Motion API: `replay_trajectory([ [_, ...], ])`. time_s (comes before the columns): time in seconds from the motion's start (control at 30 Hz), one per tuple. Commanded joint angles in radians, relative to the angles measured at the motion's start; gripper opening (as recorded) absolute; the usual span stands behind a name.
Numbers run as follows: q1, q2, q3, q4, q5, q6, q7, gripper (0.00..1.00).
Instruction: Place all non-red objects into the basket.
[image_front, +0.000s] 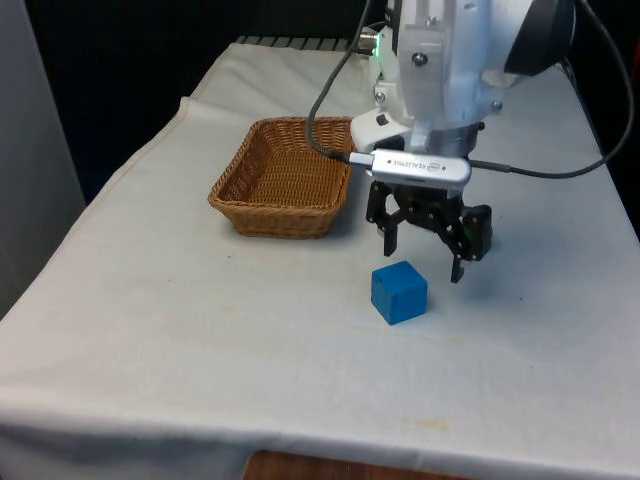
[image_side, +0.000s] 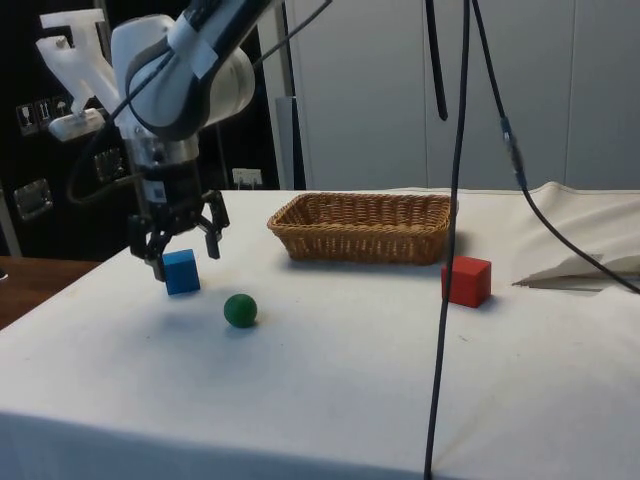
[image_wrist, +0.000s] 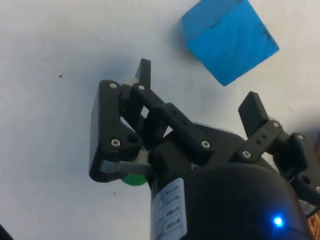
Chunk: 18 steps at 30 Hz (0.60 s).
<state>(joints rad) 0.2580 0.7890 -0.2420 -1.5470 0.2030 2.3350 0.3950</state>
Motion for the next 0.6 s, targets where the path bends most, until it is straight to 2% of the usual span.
replay_trajectory([
  [0.0,0.000,0.005,0.001,0.002,0.007,0.005,0.013,1.00],
  [0.1,0.002,0.001,0.000,0.002,0.004,0.000,0.039,1.00],
  [0.2,0.001,0.003,0.000,0.003,0.000,0.001,0.039,1.00],
  [0.23,0.007,0.002,-0.001,0.004,-0.001,0.001,0.050,1.00],
  [0.3,0.010,0.001,-0.002,0.006,-0.004,0.000,0.048,1.00],
  [0.4,0.007,-0.007,0.001,0.014,-0.004,-0.004,0.036,1.00],
  [0.53,-0.004,0.000,0.010,0.043,0.011,-0.008,0.011,1.00],
  [0.57,0.007,-0.002,-0.001,0.033,0.000,-0.003,0.025,1.00],
])
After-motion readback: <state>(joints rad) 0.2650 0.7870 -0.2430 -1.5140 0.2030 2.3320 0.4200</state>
